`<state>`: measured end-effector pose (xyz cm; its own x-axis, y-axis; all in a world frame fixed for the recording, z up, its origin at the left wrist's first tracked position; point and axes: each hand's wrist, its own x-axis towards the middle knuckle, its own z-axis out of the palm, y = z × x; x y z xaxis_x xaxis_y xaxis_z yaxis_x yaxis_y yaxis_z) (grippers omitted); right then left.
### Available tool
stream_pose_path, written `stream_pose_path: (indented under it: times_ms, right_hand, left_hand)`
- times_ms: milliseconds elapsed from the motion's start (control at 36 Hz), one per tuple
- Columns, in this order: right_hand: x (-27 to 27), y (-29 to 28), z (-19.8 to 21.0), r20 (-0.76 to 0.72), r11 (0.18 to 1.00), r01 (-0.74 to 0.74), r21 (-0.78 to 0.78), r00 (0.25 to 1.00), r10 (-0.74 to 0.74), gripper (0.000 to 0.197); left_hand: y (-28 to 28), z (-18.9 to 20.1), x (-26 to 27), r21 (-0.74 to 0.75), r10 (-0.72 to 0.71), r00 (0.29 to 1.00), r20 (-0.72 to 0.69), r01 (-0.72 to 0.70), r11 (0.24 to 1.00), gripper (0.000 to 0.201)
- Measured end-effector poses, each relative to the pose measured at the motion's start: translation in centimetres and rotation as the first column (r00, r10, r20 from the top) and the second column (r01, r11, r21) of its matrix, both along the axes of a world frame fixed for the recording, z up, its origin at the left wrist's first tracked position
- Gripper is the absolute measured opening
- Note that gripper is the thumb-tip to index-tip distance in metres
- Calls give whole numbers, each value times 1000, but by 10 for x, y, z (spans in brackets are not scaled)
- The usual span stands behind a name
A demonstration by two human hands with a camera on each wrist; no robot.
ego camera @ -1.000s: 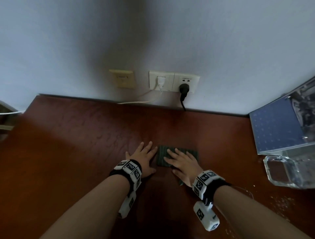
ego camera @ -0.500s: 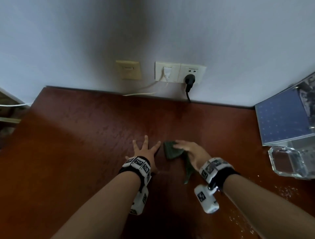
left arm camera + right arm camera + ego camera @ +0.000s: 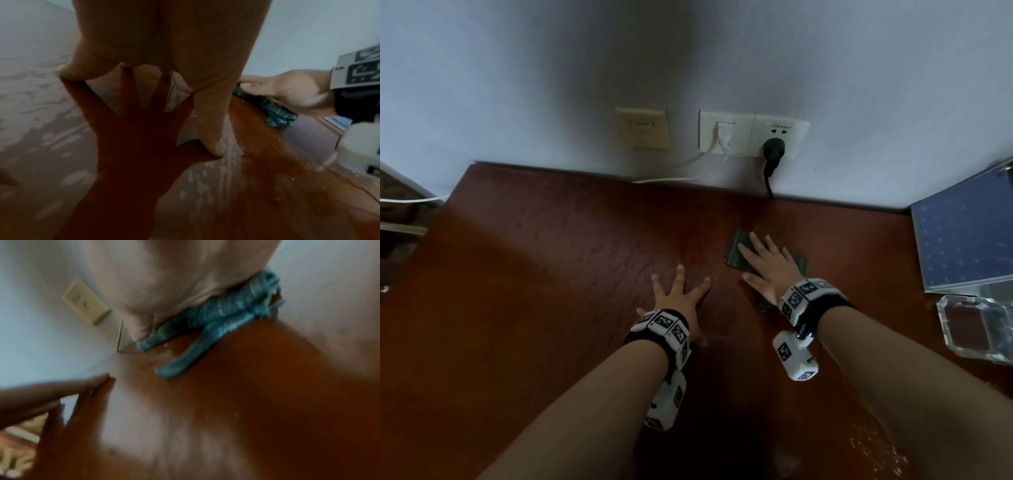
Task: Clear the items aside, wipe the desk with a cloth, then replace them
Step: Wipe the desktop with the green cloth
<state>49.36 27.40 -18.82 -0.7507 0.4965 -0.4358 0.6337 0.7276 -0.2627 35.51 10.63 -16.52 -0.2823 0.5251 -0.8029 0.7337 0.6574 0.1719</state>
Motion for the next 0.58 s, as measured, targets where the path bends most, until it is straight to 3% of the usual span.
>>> stream_pose_path:
  times_ms: [139,389,528,583]
  right_hand:
    - [4,-20,-7,61,994,-64,91,996,59,62]
    - [36,-80,-4,90,983,-166,77,983,159,65]
    - [57,-115,-3,89,981,-186,50,979,181,73]
    - [64,-129,-2,43,981,-189,36,981,187,62]
  left_hand:
    - [1,-4,1,-5,-8,1000,-14,8,1000,120]
    - [-1,-4,1,20,10,1000,-21,-10,1000,122]
    - [-9,-1,6,64,-13,999,-42,16,998,112]
    - [-15,-4,7,83,-20,999,-44,23,996,106]
